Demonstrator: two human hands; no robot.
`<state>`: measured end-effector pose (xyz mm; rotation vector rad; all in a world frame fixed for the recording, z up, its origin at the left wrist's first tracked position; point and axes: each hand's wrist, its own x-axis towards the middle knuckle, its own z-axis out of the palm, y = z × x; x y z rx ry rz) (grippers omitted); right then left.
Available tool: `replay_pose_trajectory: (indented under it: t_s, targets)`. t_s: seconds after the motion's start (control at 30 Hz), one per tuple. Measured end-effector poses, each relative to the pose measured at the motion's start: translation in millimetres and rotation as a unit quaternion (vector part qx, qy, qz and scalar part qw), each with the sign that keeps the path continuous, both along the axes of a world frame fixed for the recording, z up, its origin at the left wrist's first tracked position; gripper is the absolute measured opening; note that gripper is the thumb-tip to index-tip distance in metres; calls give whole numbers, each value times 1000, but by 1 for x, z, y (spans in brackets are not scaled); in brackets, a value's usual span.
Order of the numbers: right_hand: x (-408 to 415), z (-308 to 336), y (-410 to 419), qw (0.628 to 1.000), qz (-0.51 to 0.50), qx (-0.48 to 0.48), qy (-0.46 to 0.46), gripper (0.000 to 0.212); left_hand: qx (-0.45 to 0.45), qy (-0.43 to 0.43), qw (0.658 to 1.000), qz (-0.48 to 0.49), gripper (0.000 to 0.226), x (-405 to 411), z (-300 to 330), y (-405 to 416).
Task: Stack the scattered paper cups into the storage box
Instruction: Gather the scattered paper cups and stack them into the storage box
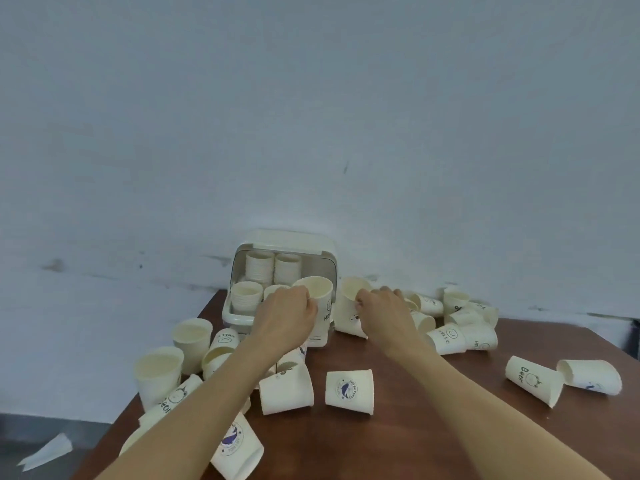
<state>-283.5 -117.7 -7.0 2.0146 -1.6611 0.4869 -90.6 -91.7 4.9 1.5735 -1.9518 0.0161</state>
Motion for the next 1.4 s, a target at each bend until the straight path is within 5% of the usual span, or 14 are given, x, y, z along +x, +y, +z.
replay_pose_trajectory:
  t_s: [0.67,1.4]
  targets:
    - [113,7,-95,997,69,-6,-39,21,-17,13,993,118,35,101,-10,-84]
    - [137,-45,-108,986,74,148,18,18,18,53,994,94,29,121,-50,-140]
